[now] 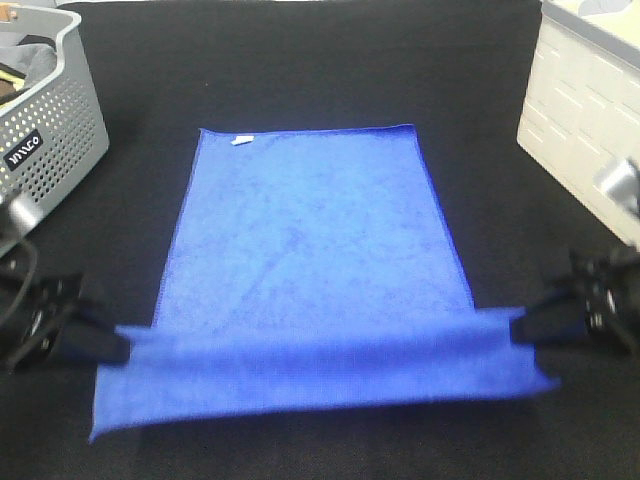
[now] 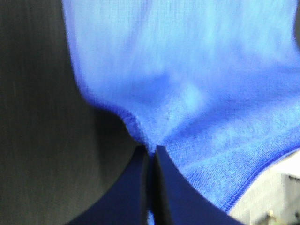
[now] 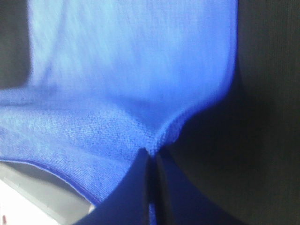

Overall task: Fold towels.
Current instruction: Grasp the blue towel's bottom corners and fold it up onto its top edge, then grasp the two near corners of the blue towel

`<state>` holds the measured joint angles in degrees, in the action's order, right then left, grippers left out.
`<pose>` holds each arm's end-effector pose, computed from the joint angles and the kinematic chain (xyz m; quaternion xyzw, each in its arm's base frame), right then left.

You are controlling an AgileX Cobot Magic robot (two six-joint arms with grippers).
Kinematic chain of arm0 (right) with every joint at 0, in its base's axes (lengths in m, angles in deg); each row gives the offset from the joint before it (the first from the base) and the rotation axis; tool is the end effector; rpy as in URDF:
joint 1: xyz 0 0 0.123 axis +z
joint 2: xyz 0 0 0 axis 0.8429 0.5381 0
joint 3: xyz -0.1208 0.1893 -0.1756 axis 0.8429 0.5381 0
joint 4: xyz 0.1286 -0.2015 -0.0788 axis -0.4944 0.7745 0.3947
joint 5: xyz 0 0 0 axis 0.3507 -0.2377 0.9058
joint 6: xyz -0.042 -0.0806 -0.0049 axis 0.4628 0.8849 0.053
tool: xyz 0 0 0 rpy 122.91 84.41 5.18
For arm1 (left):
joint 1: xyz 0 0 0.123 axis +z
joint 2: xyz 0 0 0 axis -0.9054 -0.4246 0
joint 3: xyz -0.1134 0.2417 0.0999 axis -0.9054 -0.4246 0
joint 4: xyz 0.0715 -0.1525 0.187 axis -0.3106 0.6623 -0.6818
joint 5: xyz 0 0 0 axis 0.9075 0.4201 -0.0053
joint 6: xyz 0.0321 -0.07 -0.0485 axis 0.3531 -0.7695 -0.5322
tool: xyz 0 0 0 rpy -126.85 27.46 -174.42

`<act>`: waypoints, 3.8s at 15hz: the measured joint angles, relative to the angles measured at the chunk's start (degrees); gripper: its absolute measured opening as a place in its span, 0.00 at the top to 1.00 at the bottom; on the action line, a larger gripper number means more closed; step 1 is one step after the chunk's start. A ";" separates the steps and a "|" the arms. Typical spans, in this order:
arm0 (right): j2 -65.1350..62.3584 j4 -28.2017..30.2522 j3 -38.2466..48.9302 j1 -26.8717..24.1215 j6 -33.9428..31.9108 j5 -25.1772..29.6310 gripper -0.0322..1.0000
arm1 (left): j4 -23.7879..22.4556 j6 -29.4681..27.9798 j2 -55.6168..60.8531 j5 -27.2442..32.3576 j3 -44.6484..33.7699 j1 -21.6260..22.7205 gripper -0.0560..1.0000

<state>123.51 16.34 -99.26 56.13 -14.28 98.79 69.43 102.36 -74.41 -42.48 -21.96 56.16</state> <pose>0.1952 0.0452 0.1675 0.0529 0.9381 0.2958 0.1720 0.2141 -0.0796 0.1473 -0.0440 0.9441 -0.2996 0.1301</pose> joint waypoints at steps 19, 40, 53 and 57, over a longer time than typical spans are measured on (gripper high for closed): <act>54.32 18.91 -85.83 0.00 -17.65 10.83 0.97 | -15.99 -19.02 -45.61 -5.10 76.60 0.00 0.95; 62.11 29.45 -93.51 4.07 -25.04 18.28 0.32 | -25.73 -20.51 -52.14 1.89 81.65 -0.06 0.29; 55.41 31.17 -72.59 4.07 -28.19 14.73 0.32 | -38.33 -43.66 -44.35 1.55 62.28 0.11 0.29; 57.12 30.14 -72.65 4.07 -27.90 14.61 0.32 | -35.64 -42.34 -46.07 0.00 62.85 -1.66 0.29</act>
<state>180.63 46.48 -171.91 60.20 -42.18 113.40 33.79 60.02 -120.48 -42.48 40.89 54.50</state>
